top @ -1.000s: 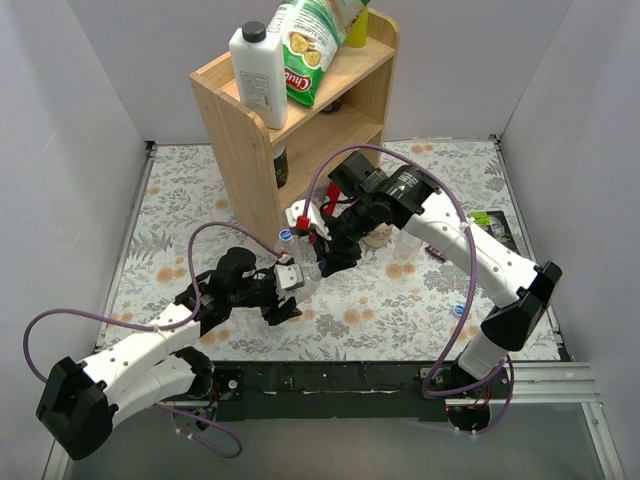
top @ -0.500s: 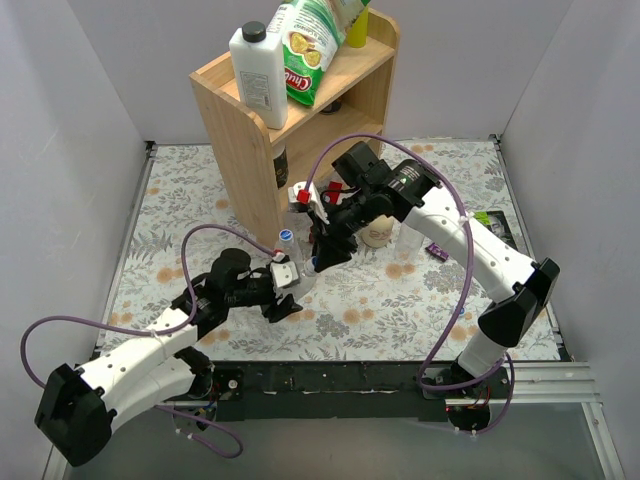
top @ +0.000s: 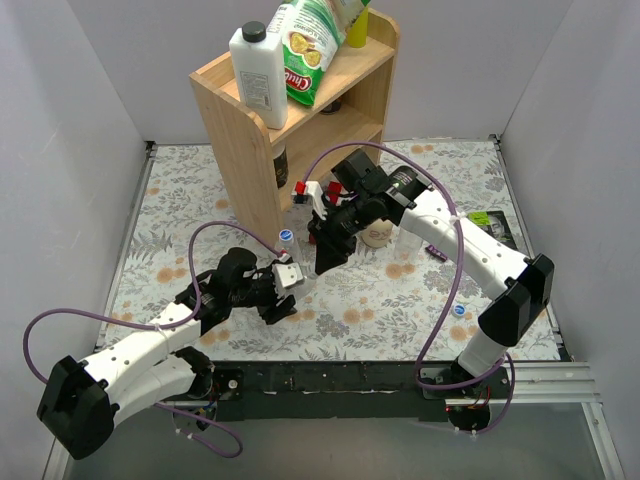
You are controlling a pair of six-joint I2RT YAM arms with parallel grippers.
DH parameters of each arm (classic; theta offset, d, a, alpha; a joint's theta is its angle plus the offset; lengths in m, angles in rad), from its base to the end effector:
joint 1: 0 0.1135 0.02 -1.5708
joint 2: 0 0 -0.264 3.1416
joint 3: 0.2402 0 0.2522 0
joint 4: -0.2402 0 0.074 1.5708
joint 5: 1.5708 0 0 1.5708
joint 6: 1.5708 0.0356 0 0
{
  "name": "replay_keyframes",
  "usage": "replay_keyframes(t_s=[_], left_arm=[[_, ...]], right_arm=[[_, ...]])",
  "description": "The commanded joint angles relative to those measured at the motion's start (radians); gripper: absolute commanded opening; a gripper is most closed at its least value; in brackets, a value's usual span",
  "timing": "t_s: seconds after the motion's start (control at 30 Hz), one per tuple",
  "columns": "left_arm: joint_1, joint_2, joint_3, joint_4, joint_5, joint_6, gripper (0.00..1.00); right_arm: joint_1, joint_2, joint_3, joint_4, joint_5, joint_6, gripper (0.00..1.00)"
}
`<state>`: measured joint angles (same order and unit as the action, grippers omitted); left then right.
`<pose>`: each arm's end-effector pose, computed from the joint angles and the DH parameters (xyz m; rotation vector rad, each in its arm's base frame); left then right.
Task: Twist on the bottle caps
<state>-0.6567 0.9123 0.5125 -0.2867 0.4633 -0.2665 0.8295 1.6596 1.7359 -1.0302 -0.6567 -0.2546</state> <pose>0.1402 -0.1282 0.2151 0.7155 2.2623 -0.9952 0.2150 0.2671 0.3716 -1.5446 2.0312 1.0580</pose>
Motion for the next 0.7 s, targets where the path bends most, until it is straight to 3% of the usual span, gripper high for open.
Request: replay_keyframes(t_s=[0.0,0.23,0.67], left_arm=[[0.006,-0.056,0.097,0.307,0.026,-0.042,0.0],[0.006,-0.056,0.061,0.293,0.028,-0.033,0.0],[0.006,-0.004,0.0,0.238,0.041,0.007,0.0]], right_arm=[[0.013,0.069,-0.061,-0.079,-0.078,0.077,0.01],[0.007,0.097,-0.002,-0.088,-0.075,0.048,0.01],[0.006,0.069,0.023,-0.093,0.009,0.043,0.37]])
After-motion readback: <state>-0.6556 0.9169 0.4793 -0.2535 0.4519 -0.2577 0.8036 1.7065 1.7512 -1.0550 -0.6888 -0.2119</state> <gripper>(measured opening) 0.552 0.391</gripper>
